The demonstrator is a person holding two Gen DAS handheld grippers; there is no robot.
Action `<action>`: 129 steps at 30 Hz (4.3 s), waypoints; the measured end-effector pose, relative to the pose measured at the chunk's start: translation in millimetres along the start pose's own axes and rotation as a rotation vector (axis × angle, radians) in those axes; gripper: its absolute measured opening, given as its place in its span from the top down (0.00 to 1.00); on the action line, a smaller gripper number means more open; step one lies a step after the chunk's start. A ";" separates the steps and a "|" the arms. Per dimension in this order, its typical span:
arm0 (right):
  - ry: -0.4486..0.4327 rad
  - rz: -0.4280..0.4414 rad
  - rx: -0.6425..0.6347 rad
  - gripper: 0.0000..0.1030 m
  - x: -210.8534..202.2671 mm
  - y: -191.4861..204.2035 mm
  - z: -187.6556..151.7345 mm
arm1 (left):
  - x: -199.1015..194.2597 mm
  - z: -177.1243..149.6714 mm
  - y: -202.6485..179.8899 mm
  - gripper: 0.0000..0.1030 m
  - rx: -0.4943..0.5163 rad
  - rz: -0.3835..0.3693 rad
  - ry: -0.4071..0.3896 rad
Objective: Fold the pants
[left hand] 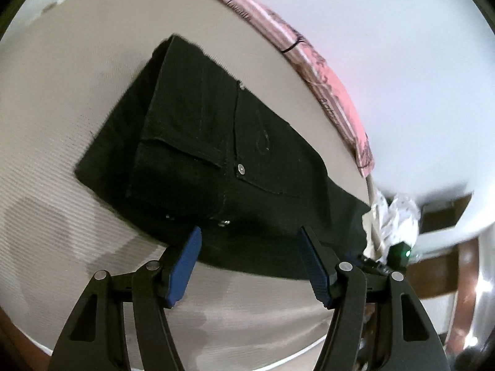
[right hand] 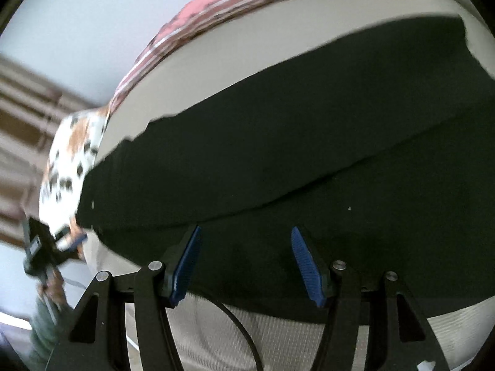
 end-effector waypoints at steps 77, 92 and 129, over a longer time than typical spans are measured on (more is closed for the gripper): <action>-0.257 -0.106 0.357 0.61 -83.8 -163.2 3.9 | -4.1 -50.6 -92.5 0.45 0.686 0.505 -0.166; -0.359 -0.116 0.510 0.75 -79.4 -252.5 32.8 | 170.1 -158.2 -211.8 0.45 1.014 0.320 0.145; -0.449 0.064 0.434 0.92 -126.8 -217.0 90.1 | 269.7 -203.4 -244.2 0.55 1.118 0.348 0.144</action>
Point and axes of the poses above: each gripper's, at about its wrist camera, not at the fingertips, and x roughly the way its jaws point, y to its left, z to its top, the point moved 7 cm from there along x, roughly the way its jaws point, and after that the axes turned 8 degrees about -x, right-handed, at the moved point
